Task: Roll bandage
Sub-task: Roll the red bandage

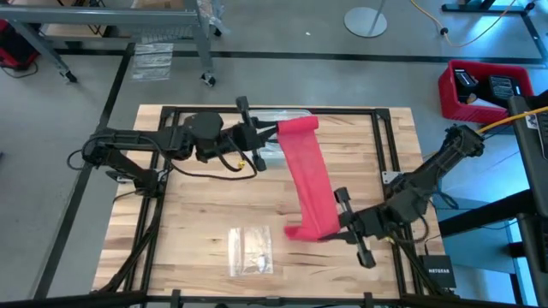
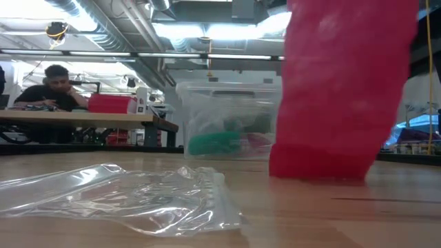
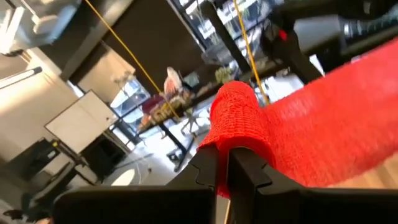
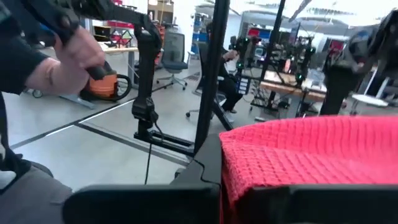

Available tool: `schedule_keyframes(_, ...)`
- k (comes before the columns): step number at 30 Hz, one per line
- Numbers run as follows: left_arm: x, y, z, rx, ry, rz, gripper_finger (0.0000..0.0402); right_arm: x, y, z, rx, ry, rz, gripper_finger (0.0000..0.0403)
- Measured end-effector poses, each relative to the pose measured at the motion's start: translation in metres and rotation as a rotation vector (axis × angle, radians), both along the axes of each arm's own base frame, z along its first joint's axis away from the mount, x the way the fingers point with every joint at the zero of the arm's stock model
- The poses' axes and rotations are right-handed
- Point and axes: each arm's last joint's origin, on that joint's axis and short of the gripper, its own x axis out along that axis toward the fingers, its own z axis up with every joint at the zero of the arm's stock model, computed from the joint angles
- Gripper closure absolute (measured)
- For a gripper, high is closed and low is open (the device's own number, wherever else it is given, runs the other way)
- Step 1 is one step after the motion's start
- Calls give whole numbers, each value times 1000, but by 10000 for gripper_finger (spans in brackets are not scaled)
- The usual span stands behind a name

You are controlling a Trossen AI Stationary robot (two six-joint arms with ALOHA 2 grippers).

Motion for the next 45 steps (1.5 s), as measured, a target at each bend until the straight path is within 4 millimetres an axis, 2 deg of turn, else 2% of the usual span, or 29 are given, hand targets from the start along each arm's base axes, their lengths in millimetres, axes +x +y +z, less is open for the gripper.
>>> schedule_keyframes(9, 12, -4, -22, -2, 148, 5, 392, -5, 22, 47, -39, -125, 13, 401)
schedule_keyframes(17, 19, -25, -42, 13, 281, -35, 391, -4, 20, 89, -71, -171, -79, 401)
schedule_keyframes(24, 11, -33, -35, 19, 259, -20, 391, -5, 19, 93, -82, -170, -91, 400)
schedule_keyframes(28, 9, -37, -40, 19, 302, -35, 391, -5, 18, 99, -98, -205, -115, 400)
schedule_keyframes(32, 11, -48, -48, 1, 356, -100, 391, -12, 9, 124, -100, -269, -160, 400)
schedule_keyframes(37, 8, -69, -51, 7, 375, -165, 391, -26, -9, 160, -157, -317, -308, 400)
schedule_keyframes(41, 5, -84, -50, 10, 365, -208, 391, -34, -30, 189, -112, -379, -375, 400)
schedule_keyframes(45, 2, -93, -51, 17, 370, -233, 391, -32, -53, 202, -108, -375, -479, 400)
